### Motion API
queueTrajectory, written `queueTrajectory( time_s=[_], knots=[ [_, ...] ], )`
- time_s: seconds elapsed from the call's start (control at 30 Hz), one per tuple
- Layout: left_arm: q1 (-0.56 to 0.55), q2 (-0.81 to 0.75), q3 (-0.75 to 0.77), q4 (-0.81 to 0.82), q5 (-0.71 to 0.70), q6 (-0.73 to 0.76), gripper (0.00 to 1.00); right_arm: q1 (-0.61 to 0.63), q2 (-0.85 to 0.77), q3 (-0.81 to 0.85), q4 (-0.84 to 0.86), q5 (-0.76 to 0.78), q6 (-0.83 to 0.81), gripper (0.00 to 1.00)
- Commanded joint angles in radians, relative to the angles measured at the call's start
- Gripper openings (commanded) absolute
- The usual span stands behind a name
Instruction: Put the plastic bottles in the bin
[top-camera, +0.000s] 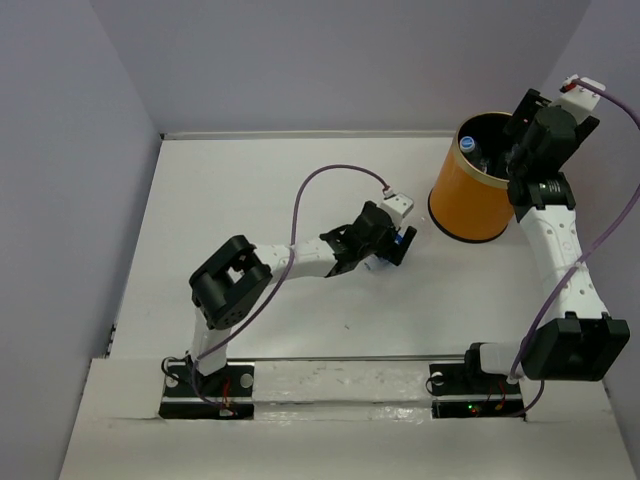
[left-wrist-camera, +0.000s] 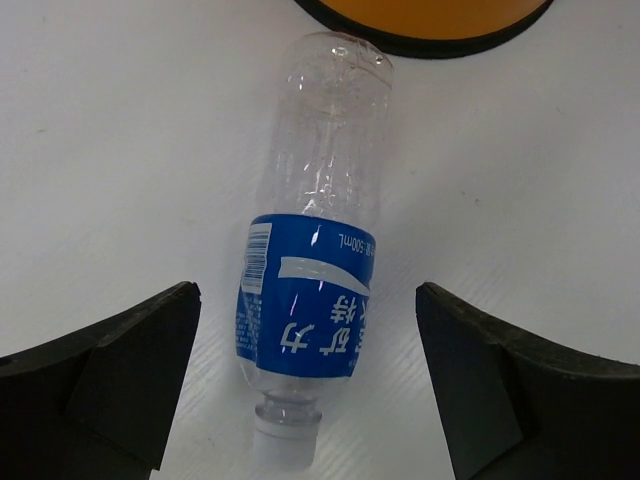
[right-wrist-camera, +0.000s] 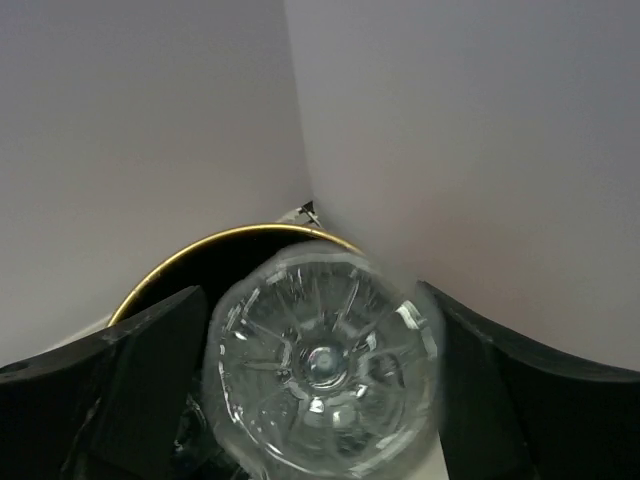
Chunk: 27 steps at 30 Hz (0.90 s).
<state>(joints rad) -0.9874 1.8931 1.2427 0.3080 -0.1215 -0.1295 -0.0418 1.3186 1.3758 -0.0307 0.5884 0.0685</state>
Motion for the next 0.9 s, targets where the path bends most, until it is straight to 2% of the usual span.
queueTrajectory(
  time_s=[0.0,0.1,0.13,0.23,0.3,0.43,0.47,0.53,0.63,0.77,0.87],
  knots=[
    [0.004,0.085,0.096,-0.078,0.042,0.051,0.99,-0.006,-0.059,-0.021,-0.041,-0.002,0.046,0.92],
    [0.004,0.118,0.097,-0.076,0.033,0.048,0.98,-0.006,-0.166,-0.072,-0.055,-0.122,0.112,0.93],
    [0.004,0.119,0.087,-0.069,0.028,0.047,0.85,-0.006,-0.195,-0.107,-0.058,-0.209,0.163,0.93],
    [0.004,0.133,0.078,-0.072,-0.001,0.034,0.60,-0.006,-0.295,-0.173,-0.061,-0.409,0.261,0.93],
    [0.004,0.139,0.072,-0.072,0.000,0.033,0.60,-0.006,-0.340,-0.248,-0.055,-0.502,0.309,0.92],
    [0.004,0.094,0.005,-0.041,-0.033,0.012,0.36,-0.006,-0.456,-0.409,-0.015,-0.775,0.440,0.93],
    [0.004,0.071,-0.015,-0.027,-0.041,0.004,0.33,0.005,-0.511,-0.449,0.000,-0.818,0.467,0.92],
    [0.003,-0.014,-0.084,0.018,-0.043,-0.013,0.33,0.016,-0.564,-0.581,0.066,-0.954,0.555,0.93],
    [0.004,-0.152,-0.181,0.093,0.005,-0.058,0.33,0.026,-0.602,-0.701,0.060,-1.099,0.609,0.95],
    [-0.003,-0.278,-0.249,0.161,0.153,-0.099,0.33,0.026,-0.614,-0.799,0.055,-1.154,0.622,0.98],
    [-0.026,-0.325,-0.255,0.166,0.171,-0.107,0.33,0.036,-0.570,-0.823,0.084,-1.241,0.646,1.00]
  ],
)
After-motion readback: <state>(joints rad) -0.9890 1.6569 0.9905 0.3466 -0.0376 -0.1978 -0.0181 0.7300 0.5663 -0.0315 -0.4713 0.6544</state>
